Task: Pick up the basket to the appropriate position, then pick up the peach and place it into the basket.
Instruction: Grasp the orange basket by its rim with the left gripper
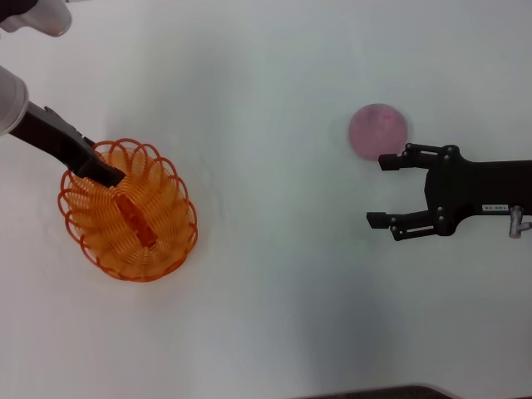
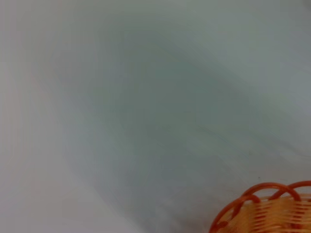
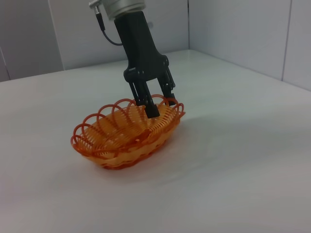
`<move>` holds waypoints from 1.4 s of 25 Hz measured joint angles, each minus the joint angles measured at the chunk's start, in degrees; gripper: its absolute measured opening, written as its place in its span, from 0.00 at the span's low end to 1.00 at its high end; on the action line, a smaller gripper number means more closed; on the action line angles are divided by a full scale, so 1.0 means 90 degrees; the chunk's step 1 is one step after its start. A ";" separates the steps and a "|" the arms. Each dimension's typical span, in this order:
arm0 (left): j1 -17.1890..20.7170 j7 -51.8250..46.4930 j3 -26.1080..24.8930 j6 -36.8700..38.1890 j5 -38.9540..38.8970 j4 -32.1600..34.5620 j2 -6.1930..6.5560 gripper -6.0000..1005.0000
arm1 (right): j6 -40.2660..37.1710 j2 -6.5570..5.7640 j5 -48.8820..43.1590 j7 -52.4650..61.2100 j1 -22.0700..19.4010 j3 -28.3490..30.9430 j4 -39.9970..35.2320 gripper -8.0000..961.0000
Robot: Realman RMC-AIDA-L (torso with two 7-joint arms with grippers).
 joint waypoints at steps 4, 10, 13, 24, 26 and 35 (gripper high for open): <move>0.0050 -0.0133 0.0047 -0.0103 0.0227 0.0194 -0.0094 0.64 | 0.0003 0.0000 0.0000 0.0000 0.0004 0.0000 -0.0003 0.98; 0.0044 -0.0138 0.0044 -0.0108 0.0266 0.0253 -0.0116 0.48 | -0.0010 0.0000 0.0000 0.0000 0.0007 0.0000 -0.0008 0.98; 0.0022 -0.0138 0.0041 -0.0105 0.0269 0.0246 -0.0116 0.42 | -0.0024 0.0000 0.0000 0.0000 0.0015 0.0000 -0.0014 0.98; -0.0027 -0.0263 0.0035 -0.0074 0.0275 0.0207 -0.0110 0.07 | 0.0003 0.0000 0.0000 0.0000 0.0030 0.0000 -0.0001 0.98; -0.0051 -0.0403 0.0025 -0.0061 0.0275 0.0207 -0.0089 0.05 | 0.0003 0.0000 0.0000 0.0000 0.0030 0.0000 0.0000 0.98; -0.0419 -0.1697 -0.0100 0.0574 0.0229 0.0053 0.0304 0.05 | -0.0003 0.0000 0.0006 0.0042 0.0050 0.0000 0.0001 0.98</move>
